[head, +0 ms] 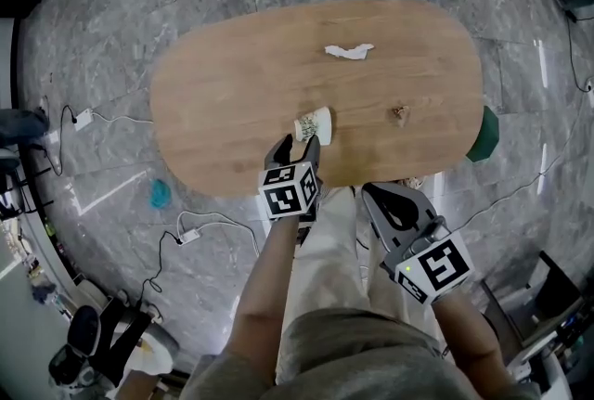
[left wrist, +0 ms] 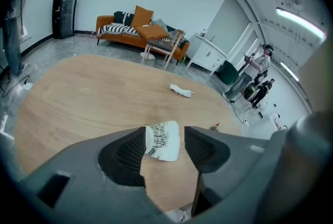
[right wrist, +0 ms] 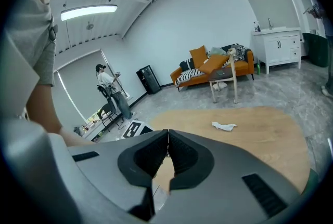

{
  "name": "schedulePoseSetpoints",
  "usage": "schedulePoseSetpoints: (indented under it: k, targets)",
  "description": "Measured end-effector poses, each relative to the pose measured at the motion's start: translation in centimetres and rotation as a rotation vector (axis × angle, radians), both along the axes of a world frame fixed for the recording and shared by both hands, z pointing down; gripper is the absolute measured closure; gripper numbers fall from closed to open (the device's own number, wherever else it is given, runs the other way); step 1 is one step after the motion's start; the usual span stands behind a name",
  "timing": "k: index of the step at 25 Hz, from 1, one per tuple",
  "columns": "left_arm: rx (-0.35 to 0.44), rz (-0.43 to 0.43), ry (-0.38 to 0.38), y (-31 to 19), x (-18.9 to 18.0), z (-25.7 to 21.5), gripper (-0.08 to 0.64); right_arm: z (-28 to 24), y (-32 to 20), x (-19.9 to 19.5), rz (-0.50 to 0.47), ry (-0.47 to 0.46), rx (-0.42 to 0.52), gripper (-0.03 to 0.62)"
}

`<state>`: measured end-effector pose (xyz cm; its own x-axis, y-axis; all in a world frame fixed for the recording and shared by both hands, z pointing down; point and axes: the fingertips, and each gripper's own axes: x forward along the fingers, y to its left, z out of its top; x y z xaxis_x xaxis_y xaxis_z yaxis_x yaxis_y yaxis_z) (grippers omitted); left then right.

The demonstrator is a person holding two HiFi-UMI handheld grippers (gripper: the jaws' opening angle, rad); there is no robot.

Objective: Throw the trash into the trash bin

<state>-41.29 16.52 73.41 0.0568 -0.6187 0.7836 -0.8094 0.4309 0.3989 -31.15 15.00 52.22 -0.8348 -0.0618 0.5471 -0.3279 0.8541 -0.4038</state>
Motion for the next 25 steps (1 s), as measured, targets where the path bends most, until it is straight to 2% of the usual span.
schedulePoseSetpoints:
  k: [13, 21, 23, 25]
  targets:
    - [-0.059, 0.039, -0.002, -0.7, 0.0, 5.6, 0.319, 3.0, 0.1, 0.6, 0.046, 0.031, -0.055, 0.583]
    - [-0.084, 0.050, -0.009, -0.9, 0.0, 6.5, 0.322, 3.4, 0.0, 1.0, 0.064, 0.038, -0.059, 0.583]
    - [-0.091, 0.048, -0.024, -0.9, -0.2, 6.6, 0.341, 3.3, -0.1, 1.1, 0.067, 0.037, -0.057, 0.583]
    - [-0.097, 0.047, -0.044, -0.8, -0.4, 6.6, 0.402, 3.3, -0.1, 1.1, 0.068, 0.039, -0.056, 0.583]
